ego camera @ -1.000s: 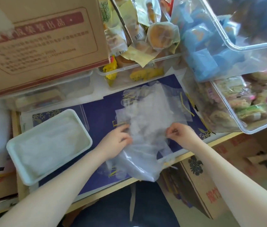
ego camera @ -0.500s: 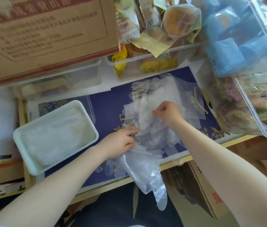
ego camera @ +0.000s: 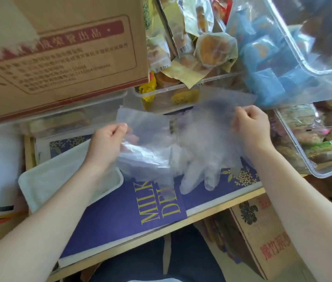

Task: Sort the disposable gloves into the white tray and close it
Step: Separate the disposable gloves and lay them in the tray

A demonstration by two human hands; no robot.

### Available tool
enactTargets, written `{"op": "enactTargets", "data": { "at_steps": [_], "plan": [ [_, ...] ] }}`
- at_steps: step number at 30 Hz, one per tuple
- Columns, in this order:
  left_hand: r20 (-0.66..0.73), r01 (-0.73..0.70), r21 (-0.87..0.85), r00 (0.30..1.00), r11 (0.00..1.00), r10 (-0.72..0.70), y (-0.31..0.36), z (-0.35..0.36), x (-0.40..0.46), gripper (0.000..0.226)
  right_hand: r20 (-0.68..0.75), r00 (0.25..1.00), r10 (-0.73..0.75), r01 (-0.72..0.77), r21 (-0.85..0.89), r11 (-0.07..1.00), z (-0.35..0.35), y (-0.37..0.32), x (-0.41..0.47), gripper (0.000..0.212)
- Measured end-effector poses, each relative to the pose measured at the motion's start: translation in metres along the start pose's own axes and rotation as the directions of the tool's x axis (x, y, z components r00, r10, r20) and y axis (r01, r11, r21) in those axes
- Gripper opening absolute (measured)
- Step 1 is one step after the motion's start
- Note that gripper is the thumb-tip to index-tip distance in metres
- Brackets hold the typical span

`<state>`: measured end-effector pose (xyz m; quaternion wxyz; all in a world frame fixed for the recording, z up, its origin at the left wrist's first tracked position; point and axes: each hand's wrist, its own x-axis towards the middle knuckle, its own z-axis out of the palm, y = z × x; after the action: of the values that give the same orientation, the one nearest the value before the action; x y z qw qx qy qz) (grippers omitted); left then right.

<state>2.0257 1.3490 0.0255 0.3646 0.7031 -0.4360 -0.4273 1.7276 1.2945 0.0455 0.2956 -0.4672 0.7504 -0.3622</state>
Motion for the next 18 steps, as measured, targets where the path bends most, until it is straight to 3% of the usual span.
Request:
{"op": "enactTargets", "data": {
  "at_steps": [4,8,11,15,18],
  "plan": [
    [-0.143,-0.017,-0.282,0.989,0.959,-0.025,0.022,0.011,-0.008,0.03,0.001,0.996,-0.091,0.09,0.143,0.986,-0.001,-0.04,-0.031,0.032],
    [-0.142,-0.131,-0.308,0.986,0.942,0.091,0.039,0.034,-0.028,0.029,0.157,0.963,-0.221,0.229,-0.035,0.973,0.025,-0.065,-0.075,0.045],
    [-0.068,-0.14,-0.339,0.99,0.93,0.125,0.039,0.049,-0.037,0.028,0.277,0.937,-0.215,0.252,-0.105,0.962,0.049,-0.071,-0.094,0.042],
    [0.143,0.004,-0.43,0.988,0.903,0.064,0.036,0.051,-0.05,0.043,0.382,0.884,-0.269,0.344,-0.141,0.928,0.074,-0.076,-0.12,0.043],
    [0.231,0.096,-0.548,0.972,0.831,0.04,0.035,0.045,-0.054,0.037,0.432,0.846,-0.313,0.408,-0.148,0.901,0.078,-0.073,-0.122,0.04]
  ]
}}
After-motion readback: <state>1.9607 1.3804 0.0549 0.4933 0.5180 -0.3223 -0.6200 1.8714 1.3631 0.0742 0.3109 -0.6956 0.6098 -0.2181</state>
